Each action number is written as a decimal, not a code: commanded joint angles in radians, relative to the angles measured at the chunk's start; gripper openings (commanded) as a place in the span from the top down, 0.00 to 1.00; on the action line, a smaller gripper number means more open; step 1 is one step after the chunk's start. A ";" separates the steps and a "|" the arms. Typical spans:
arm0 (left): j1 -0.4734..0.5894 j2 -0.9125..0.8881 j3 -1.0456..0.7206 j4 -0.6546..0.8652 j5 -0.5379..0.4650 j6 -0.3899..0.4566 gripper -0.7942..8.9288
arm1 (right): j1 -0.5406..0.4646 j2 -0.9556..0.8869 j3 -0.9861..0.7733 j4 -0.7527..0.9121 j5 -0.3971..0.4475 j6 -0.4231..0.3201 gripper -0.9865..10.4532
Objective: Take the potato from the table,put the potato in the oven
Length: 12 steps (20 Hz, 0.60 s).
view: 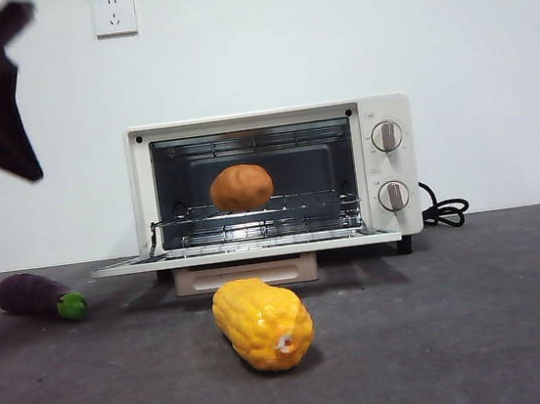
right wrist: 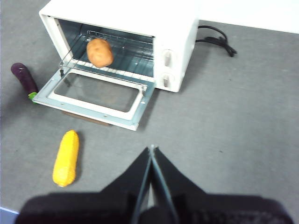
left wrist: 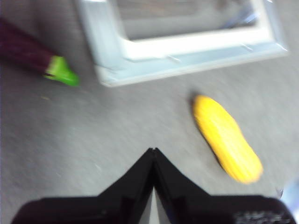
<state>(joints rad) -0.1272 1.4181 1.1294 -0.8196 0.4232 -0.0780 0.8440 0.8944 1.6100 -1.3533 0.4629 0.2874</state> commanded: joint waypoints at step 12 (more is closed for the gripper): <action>0.060 0.306 -0.010 0.226 0.050 -0.235 0.92 | 0.001 -0.090 0.000 -0.022 0.010 -0.005 0.92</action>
<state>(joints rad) -0.0708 1.7092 1.1294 -0.6060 0.4751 -0.2752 0.8440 0.8051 1.6100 -1.3552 0.4713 0.2874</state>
